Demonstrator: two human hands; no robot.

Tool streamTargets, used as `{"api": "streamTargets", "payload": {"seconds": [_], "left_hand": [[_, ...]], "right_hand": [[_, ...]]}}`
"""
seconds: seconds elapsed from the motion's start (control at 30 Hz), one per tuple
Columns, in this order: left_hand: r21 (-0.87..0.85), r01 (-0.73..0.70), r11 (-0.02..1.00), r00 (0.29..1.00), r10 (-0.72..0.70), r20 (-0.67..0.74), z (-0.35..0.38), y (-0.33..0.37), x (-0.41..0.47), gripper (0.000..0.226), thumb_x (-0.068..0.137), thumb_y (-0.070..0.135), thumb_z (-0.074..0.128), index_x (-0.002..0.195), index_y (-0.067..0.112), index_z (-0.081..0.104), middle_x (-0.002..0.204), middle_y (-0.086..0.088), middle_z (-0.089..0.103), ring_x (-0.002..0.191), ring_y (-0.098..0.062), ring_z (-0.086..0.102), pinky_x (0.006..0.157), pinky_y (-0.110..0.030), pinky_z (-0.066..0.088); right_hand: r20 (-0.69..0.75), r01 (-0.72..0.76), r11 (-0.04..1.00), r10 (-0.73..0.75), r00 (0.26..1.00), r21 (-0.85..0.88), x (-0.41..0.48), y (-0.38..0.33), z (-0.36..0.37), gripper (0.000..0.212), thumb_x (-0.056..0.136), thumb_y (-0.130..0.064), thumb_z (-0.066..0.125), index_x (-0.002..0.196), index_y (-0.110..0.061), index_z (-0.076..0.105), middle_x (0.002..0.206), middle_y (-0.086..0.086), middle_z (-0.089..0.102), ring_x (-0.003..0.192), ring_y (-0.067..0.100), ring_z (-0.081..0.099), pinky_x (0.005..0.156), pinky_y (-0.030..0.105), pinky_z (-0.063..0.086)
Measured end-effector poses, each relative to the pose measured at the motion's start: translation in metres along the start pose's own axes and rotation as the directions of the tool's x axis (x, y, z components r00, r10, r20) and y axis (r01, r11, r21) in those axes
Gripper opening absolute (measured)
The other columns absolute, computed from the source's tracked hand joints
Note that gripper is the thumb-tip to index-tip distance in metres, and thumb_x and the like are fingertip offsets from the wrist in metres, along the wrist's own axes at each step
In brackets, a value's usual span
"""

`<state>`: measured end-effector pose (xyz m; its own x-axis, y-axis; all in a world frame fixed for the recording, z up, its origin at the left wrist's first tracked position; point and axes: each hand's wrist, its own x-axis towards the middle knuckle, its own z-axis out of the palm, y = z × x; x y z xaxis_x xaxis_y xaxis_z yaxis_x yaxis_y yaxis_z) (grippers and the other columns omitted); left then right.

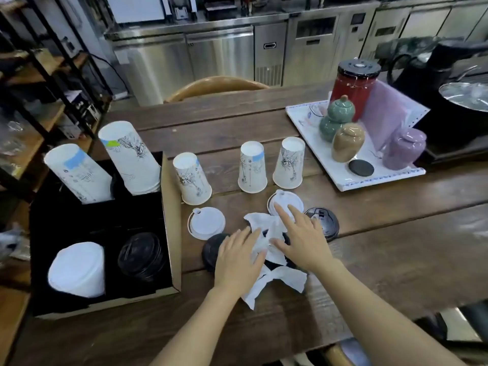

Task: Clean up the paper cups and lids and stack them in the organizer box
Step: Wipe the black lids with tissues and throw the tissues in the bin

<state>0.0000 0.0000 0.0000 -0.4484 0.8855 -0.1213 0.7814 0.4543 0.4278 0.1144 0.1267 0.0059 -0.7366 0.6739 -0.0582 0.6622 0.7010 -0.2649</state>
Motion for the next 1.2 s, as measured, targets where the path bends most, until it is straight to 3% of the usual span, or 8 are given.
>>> {"api": "streamTargets", "payload": {"seconds": [0.23,0.37,0.43,0.63,0.77,0.87,1.0,1.2], "left_hand": [[0.033,-0.053,0.998,0.998,0.054,-0.013,0.016,-0.002,0.003,0.042,0.097,0.03,0.041,0.139,0.031,0.038,0.142,0.009,0.042,0.131,-0.013,0.037,0.109,-0.029,0.025],[0.058,-0.033,0.998,0.999,0.036,-0.039,0.013,0.0,0.007,0.024,0.096,0.026,0.043,0.116,0.02,0.054,0.117,0.003,0.057,0.106,-0.017,0.048,0.093,-0.027,0.032],[0.032,-0.039,0.999,0.998,0.04,-0.041,0.01,0.001,0.008,0.016,0.095,0.024,0.045,0.105,0.017,0.055,0.106,0.001,0.059,0.092,-0.016,0.047,0.083,-0.024,0.032],[-0.456,0.145,0.878,0.987,-0.163,-0.001,-0.003,0.004,0.009,0.021,0.089,0.017,0.058,0.109,0.02,0.051,0.097,0.003,0.059,0.087,-0.016,0.057,0.076,-0.032,0.05],[-0.556,0.154,0.817,0.974,-0.222,-0.055,-0.012,0.007,0.008,0.034,0.087,0.008,0.058,0.119,0.018,0.049,0.103,0.007,0.054,0.098,-0.013,0.055,0.081,-0.022,0.049],[-0.533,0.133,0.835,0.967,-0.226,-0.114,-0.017,0.006,0.008,0.033,0.089,0.006,0.056,0.119,0.018,0.052,0.103,0.007,0.053,0.09,-0.007,0.051,0.07,-0.009,0.043],[-0.5,0.131,0.856,0.95,-0.252,-0.182,-0.021,0.0,0.01,0.03,0.091,0.005,0.052,0.116,0.02,0.057,0.088,0.007,0.048,0.077,-0.005,0.05,0.065,-0.009,0.041],[-0.401,0.143,0.905,0.949,-0.241,-0.205,-0.014,-0.006,-0.001,0.022,0.09,0.017,0.055,0.113,0.018,0.055,0.091,0.01,0.046,0.084,-0.01,0.046,0.066,-0.013,0.038]], "right_hand": [[0.105,0.021,1.0,-0.021,0.994,0.008,0.008,0.007,0.018,0.038,0.092,-0.035,0.047,0.128,-0.024,0.046,0.126,0.003,0.05,0.119,0.025,0.045,0.095,0.038,0.03],[-0.061,0.12,0.992,-0.118,0.991,0.031,0.01,0.011,0.028,0.011,0.082,-0.009,0.051,0.091,-0.008,0.057,0.087,0.008,0.057,0.081,0.032,0.054,0.073,0.035,0.029],[-0.119,0.142,0.985,-0.13,0.984,0.101,0.009,0.009,0.023,0.009,0.076,-0.009,0.043,0.076,-0.007,0.052,0.071,0.002,0.045,0.062,0.027,0.041,0.067,0.032,0.027],[-0.079,0.026,0.908,0.008,0.997,0.419,0.017,0.008,0.002,0.013,0.082,-0.001,0.045,0.072,-0.007,0.039,0.069,0.007,0.04,0.062,0.02,0.031,0.056,0.033,0.027],[-0.084,-0.095,0.791,0.182,0.98,0.605,0.03,-0.001,-0.012,0.012,0.087,0.003,0.037,0.083,-0.007,0.043,0.065,0.011,0.044,0.06,0.022,0.033,0.053,0.032,0.025],[-0.058,-0.139,0.809,0.209,0.976,0.571,0.044,-0.01,-0.018,0.022,0.089,-0.009,0.04,0.106,-0.01,0.054,0.091,0.007,0.056,0.075,0.026,0.049,0.064,0.033,0.035],[0.104,-0.179,0.896,0.149,0.983,0.406,0.064,-0.018,-0.012,0.037,0.082,-0.043,0.06,0.103,-0.013,0.054,0.096,-0.003,0.051,0.092,0.022,0.053,0.069,0.032,0.039],[0.319,-0.157,0.982,0.117,0.941,0.105,0.083,-0.014,0.012,0.023,0.085,-0.024,0.057,0.072,-0.011,0.044,0.074,0.004,0.049,0.075,0.026,0.049,0.049,0.024,0.028]]}}
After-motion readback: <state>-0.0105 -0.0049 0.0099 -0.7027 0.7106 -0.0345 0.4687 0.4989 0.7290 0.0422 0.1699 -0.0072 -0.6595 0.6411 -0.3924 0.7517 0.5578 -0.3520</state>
